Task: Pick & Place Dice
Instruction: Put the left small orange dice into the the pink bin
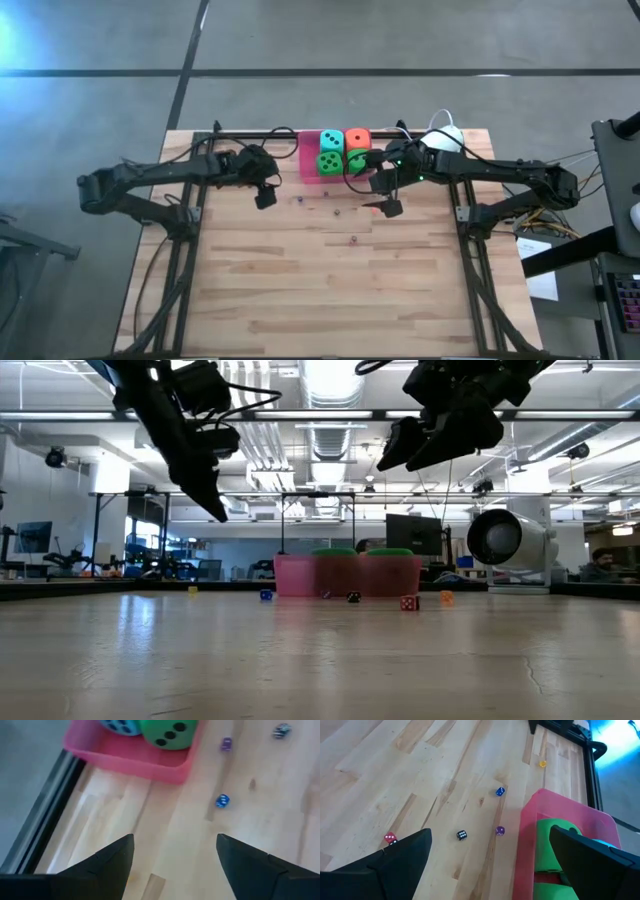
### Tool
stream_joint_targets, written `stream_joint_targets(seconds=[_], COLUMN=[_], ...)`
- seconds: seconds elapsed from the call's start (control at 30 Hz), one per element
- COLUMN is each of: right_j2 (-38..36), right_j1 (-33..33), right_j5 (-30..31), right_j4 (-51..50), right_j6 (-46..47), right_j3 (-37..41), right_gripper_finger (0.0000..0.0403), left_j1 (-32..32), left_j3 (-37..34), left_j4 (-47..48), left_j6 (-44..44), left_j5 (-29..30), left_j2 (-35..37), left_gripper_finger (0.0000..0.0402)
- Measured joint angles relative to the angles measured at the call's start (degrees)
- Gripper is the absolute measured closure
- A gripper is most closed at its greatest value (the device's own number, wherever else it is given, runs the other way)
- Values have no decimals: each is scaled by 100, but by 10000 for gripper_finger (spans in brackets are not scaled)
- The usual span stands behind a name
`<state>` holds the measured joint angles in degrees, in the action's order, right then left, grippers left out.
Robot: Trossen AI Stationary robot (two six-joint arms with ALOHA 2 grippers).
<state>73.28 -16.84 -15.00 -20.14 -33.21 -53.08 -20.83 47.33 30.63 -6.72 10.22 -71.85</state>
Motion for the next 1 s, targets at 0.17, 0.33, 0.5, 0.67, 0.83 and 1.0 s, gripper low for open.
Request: stream_joint_targets(seconds=[0.17,0.33,0.5,0.67,0.83,1.0], right_j2=[0,0,0,0,0,0], right_j1=[0,-2,-2,0,-2,-1], right_j5=[0,0,0,0,0,0], right_j4=[-1,-2,-2,-2,25,177], right_j6=[3,7,6,3,2,0], right_j3=[0,0,0,0,0,0], right_gripper_finger=[3,3,3,3,3,3], left_j1=[-231,-724,-1245,-1528,-1570,-1579], left_j3=[-2,-4,-59,-273,-192,-78], left_j4=[134,392,620,474,327,16], left_j6=[437,949,1130,1115,834,817], left_j5=[334,332,319,184,178,177], left_j2=[0,0,-26,-317,-786,-1194], left_gripper_finger=[167,220,255,274,279,275])
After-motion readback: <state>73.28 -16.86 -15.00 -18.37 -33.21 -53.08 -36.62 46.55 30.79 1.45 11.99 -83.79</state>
